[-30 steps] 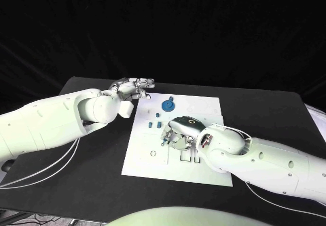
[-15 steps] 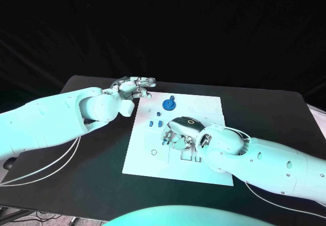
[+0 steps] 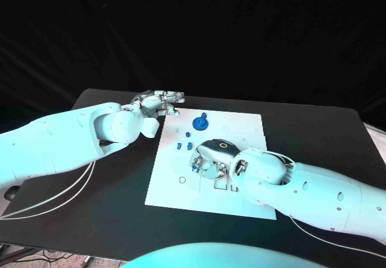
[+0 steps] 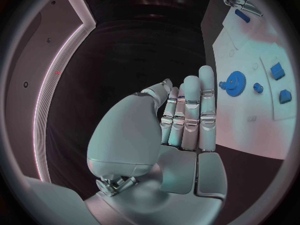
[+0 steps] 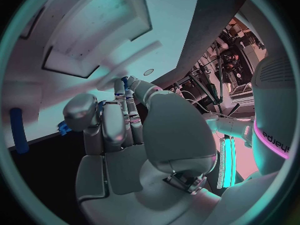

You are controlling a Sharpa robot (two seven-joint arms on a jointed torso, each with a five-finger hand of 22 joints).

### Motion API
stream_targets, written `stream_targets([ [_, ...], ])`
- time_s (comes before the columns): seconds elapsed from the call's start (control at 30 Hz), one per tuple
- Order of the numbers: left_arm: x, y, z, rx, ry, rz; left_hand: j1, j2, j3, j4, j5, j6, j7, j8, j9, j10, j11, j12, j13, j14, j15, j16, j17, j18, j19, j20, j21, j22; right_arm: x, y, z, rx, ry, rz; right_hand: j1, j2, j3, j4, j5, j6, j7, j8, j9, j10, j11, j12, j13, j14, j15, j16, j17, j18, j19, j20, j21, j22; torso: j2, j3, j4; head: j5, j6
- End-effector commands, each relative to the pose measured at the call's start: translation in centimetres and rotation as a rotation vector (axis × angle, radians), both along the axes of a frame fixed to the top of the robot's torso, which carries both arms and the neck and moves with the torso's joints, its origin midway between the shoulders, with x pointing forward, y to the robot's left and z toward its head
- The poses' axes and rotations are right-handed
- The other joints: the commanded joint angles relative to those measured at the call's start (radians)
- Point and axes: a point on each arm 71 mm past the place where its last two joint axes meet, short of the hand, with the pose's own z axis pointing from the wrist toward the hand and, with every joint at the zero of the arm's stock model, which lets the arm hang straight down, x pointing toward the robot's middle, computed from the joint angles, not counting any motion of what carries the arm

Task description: Assemble the parts on the task board

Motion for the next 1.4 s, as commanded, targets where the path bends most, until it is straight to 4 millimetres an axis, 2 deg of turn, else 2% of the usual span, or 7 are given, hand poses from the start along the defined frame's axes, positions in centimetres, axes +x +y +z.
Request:
stream_targets([
  [0.03, 0.0, -0.3, 0.1, -0.005, -0.005, -0.024, -0.009, 0.000, -0.004, 0.000, 0.001, -0.005, 0.001, 0.003, -0.002, -0.005, -0.001, 0.006, -0.002, -0.006, 0.003, -0.003, -0.002, 0.011, 0.004, -0.003, -0.007, -0.001, -0.1, 0.0, -0.5, -0.048, -0.004, -0.008, -0.025, -0.018, -0.020, 0.004, 0.015, -0.046, 0.013, -0.026, -0.012, -0.048, 0.017, -0.022, -0.010, 0.033, 0.016, 0.003, -0.002, -0.001, -0.006, 0.016, -0.010, -0.014, 0.000, -0.0007, 0.0008, -0.001, 0.000],
  [0.27, 0.0, -0.2, 0.1, -0.004, -0.002, -0.022, -0.009, 0.000, -0.004, 0.000, 0.001, -0.005, 0.001, 0.003, -0.002, -0.005, -0.001, 0.006, -0.002, -0.006, 0.003, -0.003, -0.002, 0.011, 0.004, -0.003, -0.007, -0.001, 0.1, -0.3, -0.1, -0.006, -0.052, -0.048, -0.028, -0.036, -0.066, -0.001, 0.038, -0.115, 0.021, -0.028, -0.021, -0.142, 0.030, -0.027, -0.009, 0.024, 0.027, -0.014, -0.027, 0.011, -0.030, 0.030, -0.047, -0.074, 0.000, 0.0000, 0.0004, -0.002, 0.000],
  [0.43, 0.0, -0.1, 0.0, -0.003, -0.001, -0.022, -0.009, 0.000, -0.004, 0.000, 0.001, -0.005, 0.001, 0.003, -0.002, -0.005, -0.001, 0.006, -0.002, -0.006, 0.003, -0.003, -0.002, 0.011, 0.004, -0.003, -0.007, -0.001, 0.0, -0.8, 0.5, 0.055, -0.095, -0.060, -0.008, -0.039, -0.102, -0.011, 0.063, -0.145, 0.030, -0.025, -0.019, -0.225, 0.042, -0.017, -0.006, -0.019, 0.037, -0.113, -0.139, 0.035, -0.094, 0.039, -0.148, -0.226, -0.001, 0.0004, 0.0002, -0.004, 0.001],
  [0.67, 0.0, -0.1, 0.0, 0.002, 0.002, -0.022, -0.009, 0.000, -0.004, 0.001, 0.001, -0.006, 0.001, 0.003, -0.002, -0.006, -0.001, 0.007, -0.002, -0.006, 0.003, -0.003, -0.002, 0.011, 0.004, -0.003, -0.008, -0.002, 0.3, -4.1, 2.6, 0.152, -0.092, -0.108, 0.006, -0.014, -0.104, -0.011, 0.105, -0.080, 0.022, 0.004, -0.007, -0.165, 0.030, 0.068, 0.008, 0.002, 0.026, -0.092, -0.124, 0.027, -0.058, 0.034, -0.121, -0.177, 0.000, -0.0013, 0.0038, -0.010, 0.006],
  [0.97, 0.1, 0.2, -0.1, 0.010, 0.001, -0.015, -0.009, 0.000, -0.005, 0.000, 0.001, -0.006, 0.001, 0.003, -0.002, -0.006, -0.001, 0.007, -0.002, -0.006, 0.003, -0.003, -0.003, 0.011, 0.004, -0.002, -0.008, -0.002, 2.2, -9.3, 5.4, -0.038, -0.044, -0.196, -0.022, -0.041, -0.153, 0.001, 0.056, -0.136, 0.002, -0.030, -0.021, -0.214, 0.026, 0.065, -0.011, 0.008, 0.024, -0.091, -0.128, 0.024, -0.049, 0.032, -0.121, -0.174, -0.003, -0.0003, -0.0059, -0.016, 0.017],
  [1.2, 0.1, 0.1, -0.2, 0.011, 0.002, -0.019, -0.008, 0.000, -0.005, -0.001, 0.001, -0.007, 0.001, 0.004, -0.002, -0.007, -0.001, 0.008, -0.002, -0.007, 0.003, -0.003, -0.003, 0.011, 0.005, -0.002, -0.009, -0.003, 3.0, -10.8, 5.5, -0.153, -0.076, -0.215, -0.003, -0.034, -0.193, 0.000, 0.050, -0.144, -0.014, -0.027, -0.019, -0.245, 0.026, 0.065, -0.010, 0.011, 0.026, -0.091, -0.132, 0.025, -0.047, 0.036, -0.125, -0.179, -0.001, 0.0014, -0.0064, -0.020, 0.024],
  [1.4, 0.0, 0.1, -0.3, 0.012, 0.004, -0.021, -0.008, 0.000, -0.005, -0.001, 0.001, -0.007, 0.001, 0.004, -0.002, -0.007, -0.001, 0.008, -0.002, -0.007, 0.003, -0.003, -0.003, 0.011, 0.005, -0.002, -0.009, -0.003, 3.3, -11.0, 5.3, -0.189, -0.078, -0.208, 0.016, -0.017, -0.204, -0.004, 0.049, -0.133, -0.016, -0.024, -0.016, -0.233, 0.020, 0.081, -0.008, 0.013, 0.022, -0.091, -0.136, 0.025, -0.045, 0.034, -0.127, -0.179, -0.002, -0.0005, -0.0043, -0.023, 0.024],
])
